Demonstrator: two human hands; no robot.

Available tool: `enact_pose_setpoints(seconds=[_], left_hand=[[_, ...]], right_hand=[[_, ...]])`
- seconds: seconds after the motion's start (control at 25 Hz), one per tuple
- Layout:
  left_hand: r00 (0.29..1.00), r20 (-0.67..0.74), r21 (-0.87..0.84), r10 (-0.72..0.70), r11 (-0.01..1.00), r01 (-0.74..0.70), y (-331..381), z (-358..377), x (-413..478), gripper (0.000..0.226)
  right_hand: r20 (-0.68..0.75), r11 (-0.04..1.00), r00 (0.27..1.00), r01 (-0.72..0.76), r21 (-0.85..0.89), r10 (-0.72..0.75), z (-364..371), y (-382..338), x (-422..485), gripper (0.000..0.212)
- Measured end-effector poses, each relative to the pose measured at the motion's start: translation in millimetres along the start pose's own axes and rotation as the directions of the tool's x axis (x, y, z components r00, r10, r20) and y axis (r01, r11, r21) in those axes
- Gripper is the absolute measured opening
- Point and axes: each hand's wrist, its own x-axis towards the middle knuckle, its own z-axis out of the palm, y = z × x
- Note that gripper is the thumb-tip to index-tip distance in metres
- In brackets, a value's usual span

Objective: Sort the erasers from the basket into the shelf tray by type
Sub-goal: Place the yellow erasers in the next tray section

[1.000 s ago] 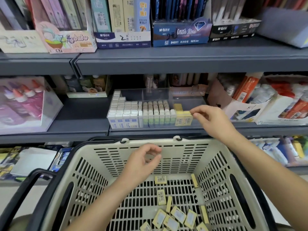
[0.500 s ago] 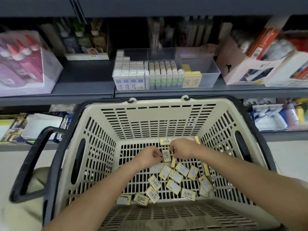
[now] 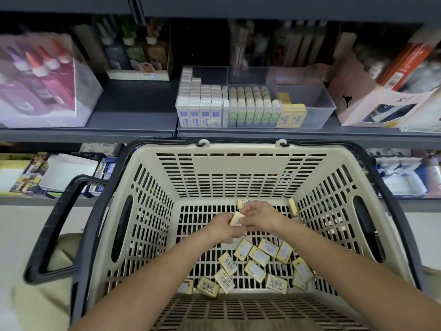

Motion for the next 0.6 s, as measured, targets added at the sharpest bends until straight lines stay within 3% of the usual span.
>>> enact_pose_setpoints(seconds=[0.08, 0.12, 0.16, 0.24, 0.32, 0.36, 0.48, 0.6], left_hand=[[0.998, -0.052, -0.125, -0.02, 0.992, 0.013, 0.1, -1.8, 0.7, 0.018], [0.995, -0.086, -0.179, -0.043, 0.983, 0.027, -0.5, -3.8, 1.0, 0.018], [0.99, -0.118, -0.226, -0.073, 0.973, 0.044, -0.9, -6.7, 1.5, 0.017], [0.977, -0.158, -0.327, -0.143, 0.941, 0.084, -2.8, -15.4, 2.6, 0.018], [0.964, -0.173, -0.427, -0.203, 0.897, 0.113, -5.0, -23.9, 3.1, 0.016], [0.959, -0.172, -0.453, -0.225, 0.883, 0.126, -6.6, -26.6, 2.9, 0.015], [0.966, -0.07, -0.48, -0.248, 0.857, 0.185, -10.1, -27.6, 0.8, 0.026], [0.981, 0.101, -0.572, -0.166, 0.797, 0.193, -12.0, -21.9, 2.0, 0.034]], right_hand=[[-0.045, 0.999, 0.998, 0.035, 0.004, -0.035, 5.1, 0.6, 0.7, 0.009], [-0.108, 0.987, 0.991, 0.065, -0.146, -0.081, 5.5, 2.5, 3.0, 0.009], [-0.153, 0.928, 0.978, 0.077, -0.365, -0.141, 5.5, 5.9, 5.4, 0.014], [-0.126, 0.711, 0.975, 0.042, -0.702, -0.182, 11.1, 15.8, 8.0, 0.039], [-0.064, 0.561, 0.989, 0.022, -0.828, -0.135, 17.2, 25.3, 10.6, 0.06], [-0.045, 0.534, 0.989, 0.038, -0.845, -0.141, 18.8, 27.6, 11.2, 0.062], [-0.036, 0.674, 0.963, 0.16, -0.721, -0.267, 17.4, 26.2, 10.3, 0.056], [0.004, 0.748, 0.925, 0.311, -0.586, -0.381, 22.4, 18.9, 6.5, 0.059]])
